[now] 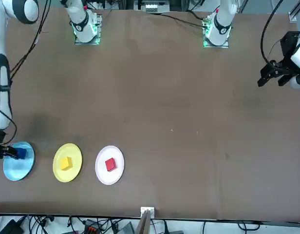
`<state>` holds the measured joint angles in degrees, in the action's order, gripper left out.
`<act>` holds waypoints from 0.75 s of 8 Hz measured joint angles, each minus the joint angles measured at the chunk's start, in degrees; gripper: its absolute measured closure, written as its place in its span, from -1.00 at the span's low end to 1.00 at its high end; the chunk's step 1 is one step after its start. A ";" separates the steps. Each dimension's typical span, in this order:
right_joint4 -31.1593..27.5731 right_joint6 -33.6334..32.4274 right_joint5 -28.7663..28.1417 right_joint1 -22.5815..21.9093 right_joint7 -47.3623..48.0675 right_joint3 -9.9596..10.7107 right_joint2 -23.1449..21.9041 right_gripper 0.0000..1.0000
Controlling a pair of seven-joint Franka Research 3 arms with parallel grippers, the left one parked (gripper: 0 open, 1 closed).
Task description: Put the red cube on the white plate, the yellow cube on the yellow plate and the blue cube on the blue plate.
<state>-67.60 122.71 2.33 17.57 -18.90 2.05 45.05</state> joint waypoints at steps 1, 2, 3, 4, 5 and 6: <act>0.37 -5.08 -0.20 -1.75 0.12 -0.07 -3.90 -1.00; 0.43 -9.96 -0.29 -3.55 0.58 -0.14 -7.77 -1.00; 0.45 -15.52 -0.48 -5.39 2.19 -0.19 -11.25 -1.00; 0.45 -21.63 -0.72 -7.10 6.00 -0.25 -14.33 -1.00; 0.42 -28.29 -0.89 -8.80 10.50 -0.29 -17.08 -1.00; 0.34 -35.15 -1.28 -10.44 13.25 -0.37 -19.58 -1.00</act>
<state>-67.27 87.56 1.05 7.13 -5.65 1.69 25.47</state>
